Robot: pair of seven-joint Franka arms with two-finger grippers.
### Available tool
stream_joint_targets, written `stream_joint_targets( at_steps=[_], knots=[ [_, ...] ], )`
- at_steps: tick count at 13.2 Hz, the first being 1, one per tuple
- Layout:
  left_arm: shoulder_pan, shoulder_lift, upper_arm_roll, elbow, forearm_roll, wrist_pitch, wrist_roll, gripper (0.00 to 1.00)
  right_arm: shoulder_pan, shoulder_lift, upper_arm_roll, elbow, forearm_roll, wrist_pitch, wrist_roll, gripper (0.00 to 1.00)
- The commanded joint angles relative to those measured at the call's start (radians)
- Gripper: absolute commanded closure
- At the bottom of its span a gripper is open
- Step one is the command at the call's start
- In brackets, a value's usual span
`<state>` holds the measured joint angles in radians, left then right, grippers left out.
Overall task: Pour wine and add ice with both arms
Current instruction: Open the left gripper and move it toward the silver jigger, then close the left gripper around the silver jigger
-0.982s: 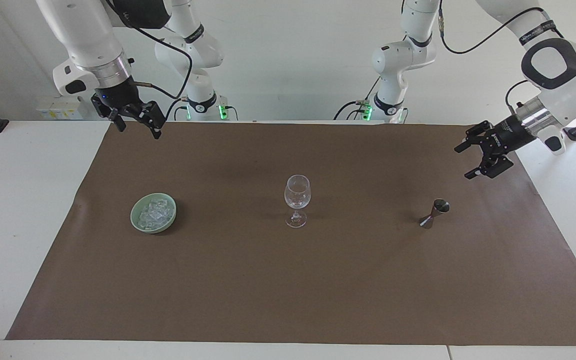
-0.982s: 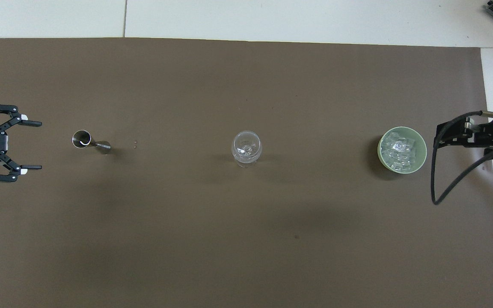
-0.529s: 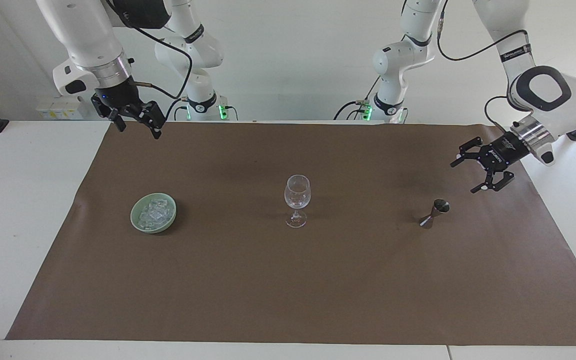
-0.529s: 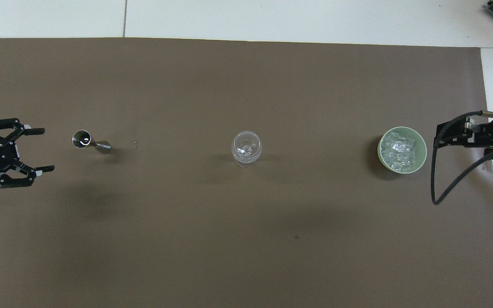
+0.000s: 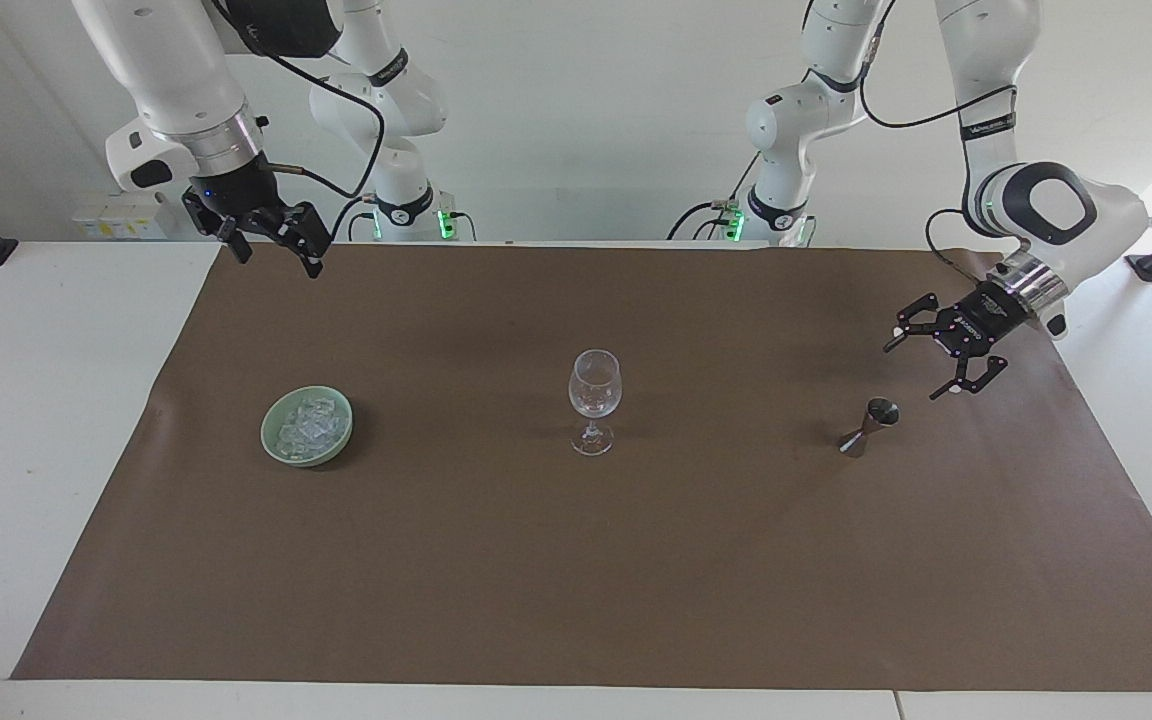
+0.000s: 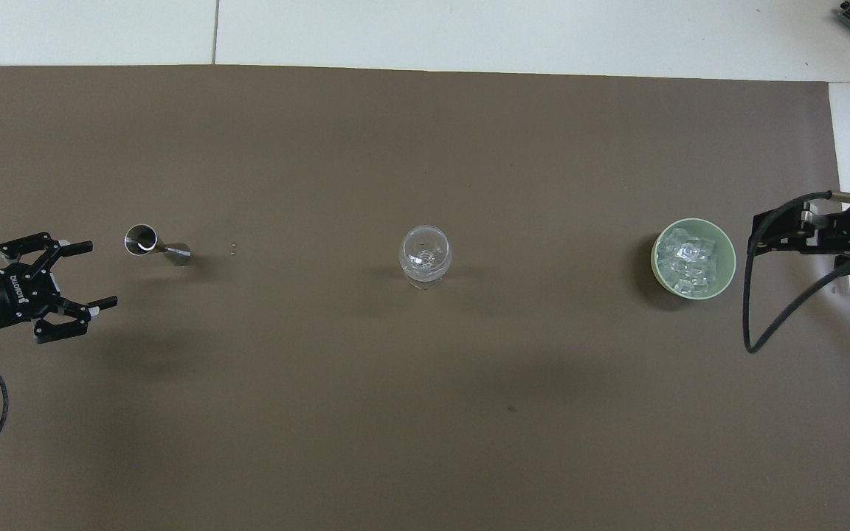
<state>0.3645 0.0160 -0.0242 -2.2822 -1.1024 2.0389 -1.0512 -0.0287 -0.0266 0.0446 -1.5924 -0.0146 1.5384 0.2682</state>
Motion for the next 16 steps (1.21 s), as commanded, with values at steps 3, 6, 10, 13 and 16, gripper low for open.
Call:
stream_joint_targets(
  at_steps=[3,6,10,13,16],
  knots=[
    [0.013,0.045,-0.010,-0.077,-0.177,0.041,0.198,0.00,-0.005,-0.022,0.003,-0.024,0.005,0.012,-0.010,0.00],
    [0.016,0.096,-0.010,-0.086,-0.295,0.056,0.298,0.00,-0.007,-0.022,0.003,-0.024,0.004,0.011,-0.010,0.00],
    [-0.021,0.120,-0.011,-0.106,-0.447,0.087,0.348,0.00,-0.005,-0.022,0.003,-0.024,0.005,0.011,-0.010,0.00],
    [-0.036,0.159,-0.011,-0.112,-0.548,0.090,0.442,0.00,-0.005,-0.021,0.003,-0.024,0.004,0.011,-0.010,0.00],
    [-0.084,0.163,-0.011,-0.112,-0.655,0.095,0.470,0.00,-0.005,-0.021,0.003,-0.024,0.004,0.011,-0.010,0.00]
  ],
)
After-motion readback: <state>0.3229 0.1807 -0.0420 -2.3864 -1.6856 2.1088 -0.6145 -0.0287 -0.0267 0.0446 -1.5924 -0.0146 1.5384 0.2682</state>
